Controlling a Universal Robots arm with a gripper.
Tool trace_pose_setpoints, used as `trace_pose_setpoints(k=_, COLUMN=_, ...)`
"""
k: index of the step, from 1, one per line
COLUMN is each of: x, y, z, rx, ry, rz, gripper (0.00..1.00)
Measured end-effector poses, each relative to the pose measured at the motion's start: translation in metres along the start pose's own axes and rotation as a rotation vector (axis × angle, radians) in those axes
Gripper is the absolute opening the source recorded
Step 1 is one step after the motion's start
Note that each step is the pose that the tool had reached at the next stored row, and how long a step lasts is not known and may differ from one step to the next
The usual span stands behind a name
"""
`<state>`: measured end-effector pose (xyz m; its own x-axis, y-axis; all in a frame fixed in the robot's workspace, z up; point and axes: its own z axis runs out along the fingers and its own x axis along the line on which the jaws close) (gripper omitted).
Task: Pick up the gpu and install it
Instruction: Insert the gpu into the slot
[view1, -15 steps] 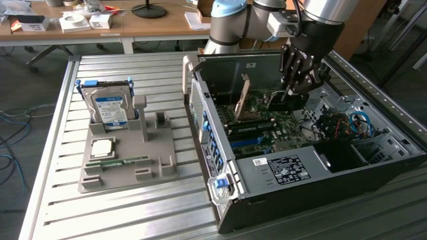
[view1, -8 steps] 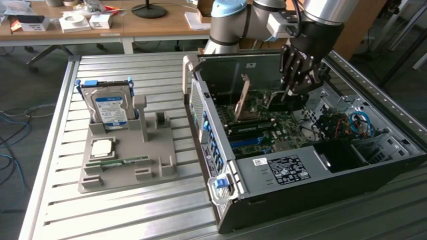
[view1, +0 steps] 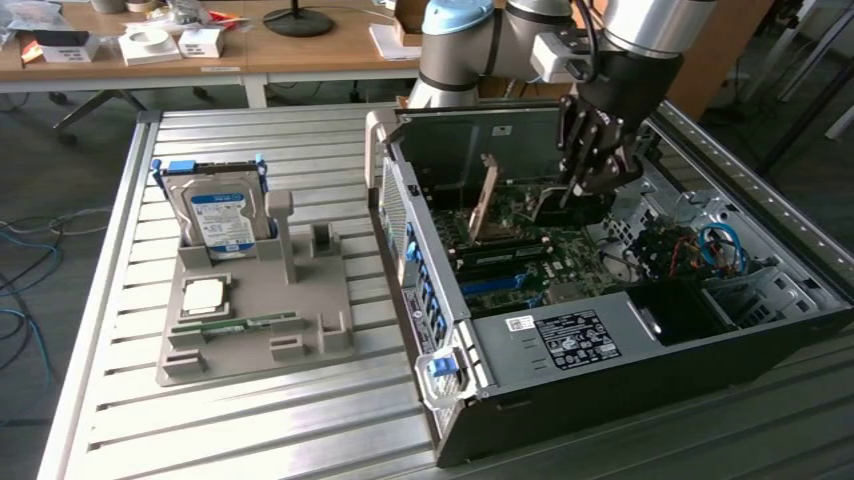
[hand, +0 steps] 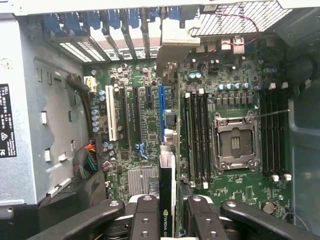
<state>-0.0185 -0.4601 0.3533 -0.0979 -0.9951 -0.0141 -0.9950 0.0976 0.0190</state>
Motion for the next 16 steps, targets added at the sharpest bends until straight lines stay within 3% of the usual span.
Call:
trace_pose_setpoints(k=5, x=0.0001, y=0.0007, z=0.0009, rx=0.0029, ry=-0.0003, rz=0.0, gripper=0.26)
trace_pose_setpoints(k=9, x=0.0004, y=0.0033, z=0.0016, rx=0.0156, ry=-0.0014, rz=0.0, gripper=0.26)
trace_pose_setpoints(k=16, x=0.0006, y=0.005, z=0.0062, rx=0.0177, ry=-0.0017, rz=-0.004, gripper=0.26)
